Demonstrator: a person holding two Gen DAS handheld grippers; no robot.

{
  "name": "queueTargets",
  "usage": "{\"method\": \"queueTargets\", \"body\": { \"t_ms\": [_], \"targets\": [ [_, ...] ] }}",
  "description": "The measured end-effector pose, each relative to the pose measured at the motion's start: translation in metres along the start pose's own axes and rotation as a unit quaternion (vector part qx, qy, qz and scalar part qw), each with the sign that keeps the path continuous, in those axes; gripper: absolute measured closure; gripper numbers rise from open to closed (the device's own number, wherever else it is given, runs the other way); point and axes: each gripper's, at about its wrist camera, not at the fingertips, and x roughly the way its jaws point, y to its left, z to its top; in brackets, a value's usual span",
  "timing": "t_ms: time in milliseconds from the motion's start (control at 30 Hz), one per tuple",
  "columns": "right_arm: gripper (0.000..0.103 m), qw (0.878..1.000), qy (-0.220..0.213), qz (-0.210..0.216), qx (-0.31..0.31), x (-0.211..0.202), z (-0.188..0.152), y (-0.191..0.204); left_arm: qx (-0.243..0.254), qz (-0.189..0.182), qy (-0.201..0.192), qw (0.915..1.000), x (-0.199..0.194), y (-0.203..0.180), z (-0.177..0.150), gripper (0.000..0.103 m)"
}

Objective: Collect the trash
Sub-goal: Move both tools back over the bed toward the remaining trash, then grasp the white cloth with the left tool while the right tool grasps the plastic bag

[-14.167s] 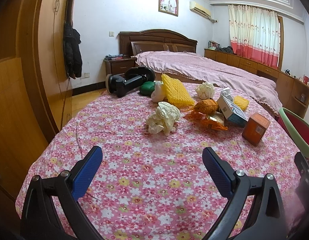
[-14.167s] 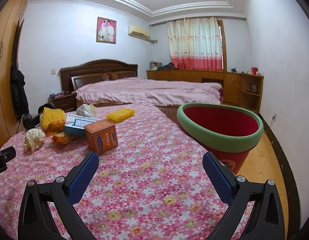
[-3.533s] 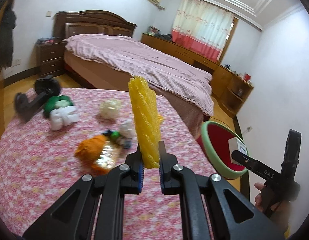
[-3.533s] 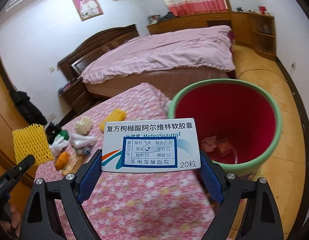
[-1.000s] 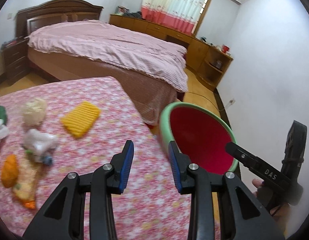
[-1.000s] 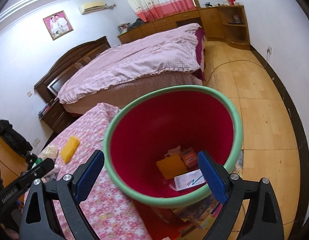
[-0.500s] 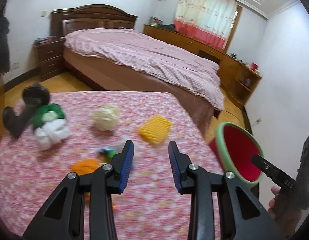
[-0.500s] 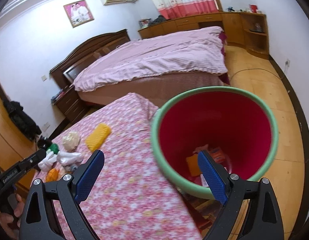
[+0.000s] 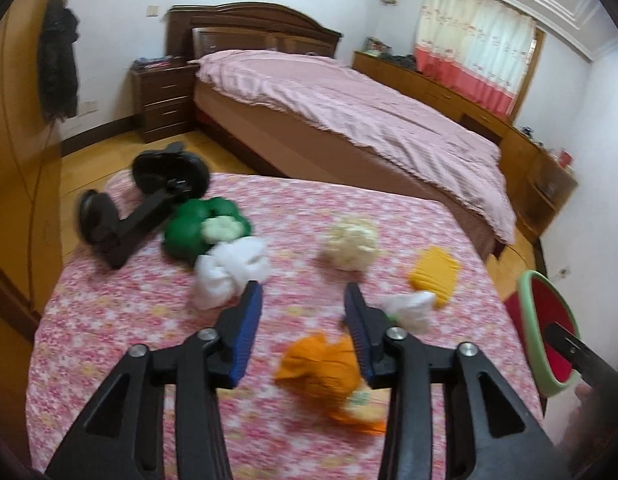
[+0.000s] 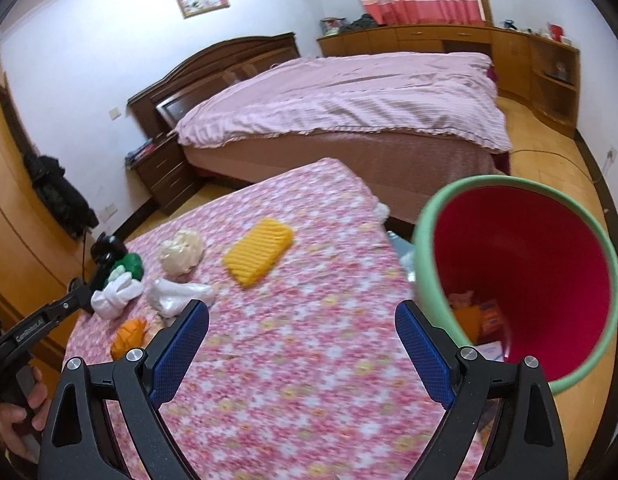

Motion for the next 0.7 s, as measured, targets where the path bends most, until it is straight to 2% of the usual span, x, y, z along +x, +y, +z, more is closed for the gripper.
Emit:
{"method": "queueTargets", "body": {
  "t_ms": [267,700],
  "targets": [
    [0.008,0.999,0.024,0.021,-0.033,0.032,0.003,0.043,-0.034,0.021,0.023,0.9989,0.030,0.035,0.003,0.055],
    [0.008,0.993,0.066,0.074,-0.057,0.093,0.004,0.097,-0.068,0.007,0.037,0.9970,0.067,0.066,-0.001,0.055]
  ]
}}
